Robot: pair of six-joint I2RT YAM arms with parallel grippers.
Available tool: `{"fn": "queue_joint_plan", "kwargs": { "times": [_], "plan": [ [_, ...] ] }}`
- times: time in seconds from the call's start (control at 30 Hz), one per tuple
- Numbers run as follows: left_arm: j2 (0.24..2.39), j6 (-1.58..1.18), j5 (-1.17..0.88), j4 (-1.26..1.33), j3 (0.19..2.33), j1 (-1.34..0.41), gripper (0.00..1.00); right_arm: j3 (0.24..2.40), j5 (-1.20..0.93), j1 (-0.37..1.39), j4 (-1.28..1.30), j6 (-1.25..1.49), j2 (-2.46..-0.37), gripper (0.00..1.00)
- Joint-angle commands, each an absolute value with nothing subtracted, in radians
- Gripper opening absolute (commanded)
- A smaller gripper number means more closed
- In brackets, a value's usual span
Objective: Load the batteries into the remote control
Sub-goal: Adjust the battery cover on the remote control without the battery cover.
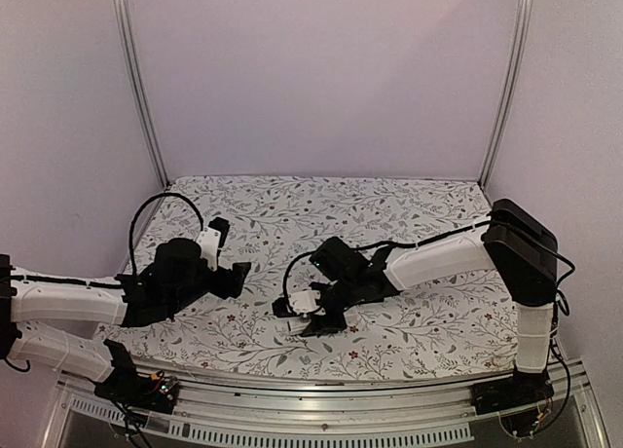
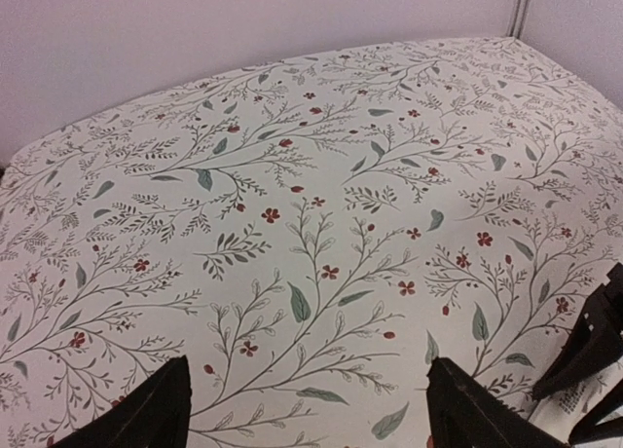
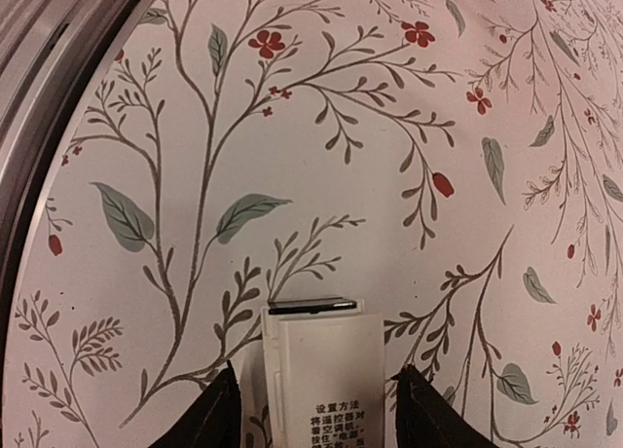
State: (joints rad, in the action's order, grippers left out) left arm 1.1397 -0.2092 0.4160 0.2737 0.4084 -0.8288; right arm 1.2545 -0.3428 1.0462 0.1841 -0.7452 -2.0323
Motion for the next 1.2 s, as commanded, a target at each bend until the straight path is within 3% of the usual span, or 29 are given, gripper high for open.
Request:
{"fn": "queue_joint_plan", "kwargs": {
  "times": [0.0, 0.63, 0.77, 1.0, 1.17],
  "plan": [
    [1.139, -0.194, 0.414, 0.289, 0.393, -0.812, 0.84, 1.268, -0.312, 1.046, 0.193, -0.751, -2.061, 0.48],
    [1.158, -0.186, 0.405, 0.290, 0.402, -0.810, 0.84, 1.238, -0.302, 1.060, 0.169, -0.777, -2.040, 0.32],
    [1.157, -0.186, 0.404, 0.289, 0.401, -0.808, 0.84, 1.241, -0.283, 1.060, 0.170, -0.763, -2.040, 0.35],
    [1.159, -0.175, 0.384, 0.292, 0.400, -0.809, 0.84, 1.256, -0.286, 1.059, 0.180, -0.737, -2.030, 0.55],
    [1.172, -0.145, 0.326, 0.304, 0.402, -0.813, 0.85, 1.269, -0.330, 1.060, 0.175, -0.702, -1.992, 0.61]
  ]
}}
